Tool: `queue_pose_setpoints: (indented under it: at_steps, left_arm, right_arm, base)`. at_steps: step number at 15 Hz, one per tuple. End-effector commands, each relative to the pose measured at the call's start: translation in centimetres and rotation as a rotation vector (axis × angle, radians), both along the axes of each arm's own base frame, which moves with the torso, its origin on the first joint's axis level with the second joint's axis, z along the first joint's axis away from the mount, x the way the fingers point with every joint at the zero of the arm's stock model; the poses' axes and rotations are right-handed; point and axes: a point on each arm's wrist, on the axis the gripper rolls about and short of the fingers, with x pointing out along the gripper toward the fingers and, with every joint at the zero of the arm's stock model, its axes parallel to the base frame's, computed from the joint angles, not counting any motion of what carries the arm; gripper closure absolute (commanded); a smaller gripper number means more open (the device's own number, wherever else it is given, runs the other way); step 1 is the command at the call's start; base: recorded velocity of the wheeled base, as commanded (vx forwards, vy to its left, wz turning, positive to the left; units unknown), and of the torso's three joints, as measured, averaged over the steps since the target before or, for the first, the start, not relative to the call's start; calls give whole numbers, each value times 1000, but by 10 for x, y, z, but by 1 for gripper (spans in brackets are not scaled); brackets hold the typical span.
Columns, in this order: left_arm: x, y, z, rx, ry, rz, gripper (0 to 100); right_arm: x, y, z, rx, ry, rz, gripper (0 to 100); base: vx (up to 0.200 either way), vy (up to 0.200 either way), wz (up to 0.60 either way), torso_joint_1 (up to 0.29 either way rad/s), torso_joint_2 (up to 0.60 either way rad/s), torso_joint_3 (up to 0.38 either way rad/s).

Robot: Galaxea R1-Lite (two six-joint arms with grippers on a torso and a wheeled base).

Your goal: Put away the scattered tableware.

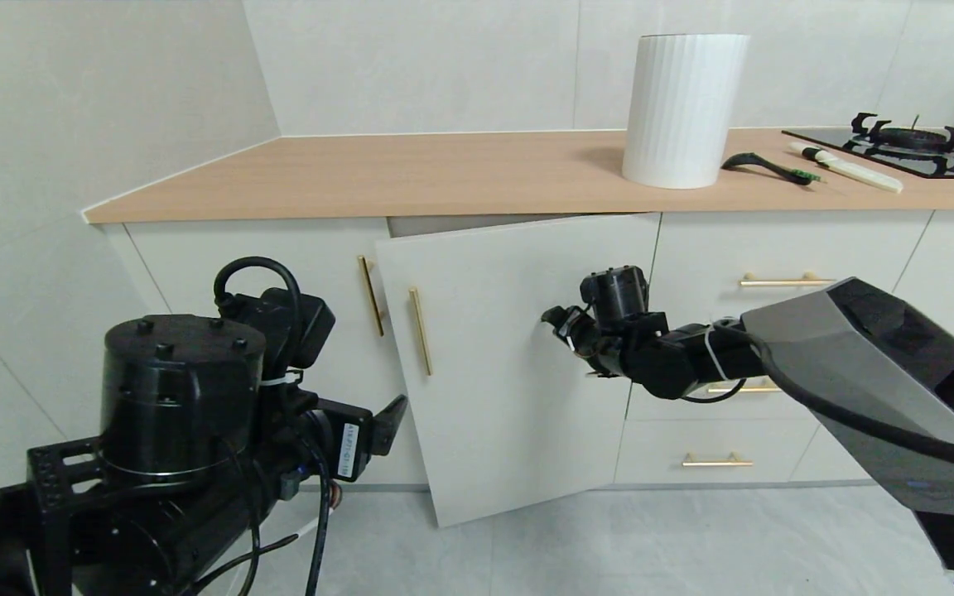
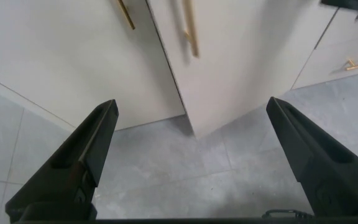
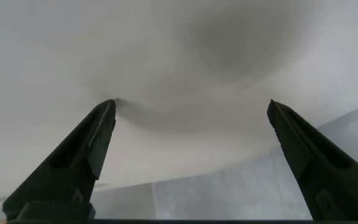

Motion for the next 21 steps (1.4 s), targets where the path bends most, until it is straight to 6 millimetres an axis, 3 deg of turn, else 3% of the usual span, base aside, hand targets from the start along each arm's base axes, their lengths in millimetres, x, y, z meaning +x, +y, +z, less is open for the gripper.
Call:
queue_pose_setpoints:
  at_steps: [1, 9, 16, 19, 21]
  left_arm:
    - [0, 0, 0, -1, -1, 0, 0]
    - [0, 0, 0, 1, -1, 0, 0]
    - [0, 0, 0, 1, -1, 0, 0]
    - [2, 1, 0, -3, -3, 9, 0]
    - [5, 8, 7, -20, -23, 39, 0]
  right_arm:
    - [11, -11, -2, 12, -6, -32, 0]
    - [35, -36, 0, 42, -39, -119, 0]
    - [41, -46, 5, 43, -58, -158, 0]
    - [14, -41, 22, 12, 5, -118, 0]
    - [-31, -31, 56, -14, -5, -46, 0]
  base:
    - [0, 0, 0, 0, 0, 0]
    - [0, 0, 0, 0, 0, 0]
    - [0, 0, 0, 0, 0, 0]
    - [0, 0, 0, 0, 0, 0]
    - [0, 0, 0, 0, 0, 0]
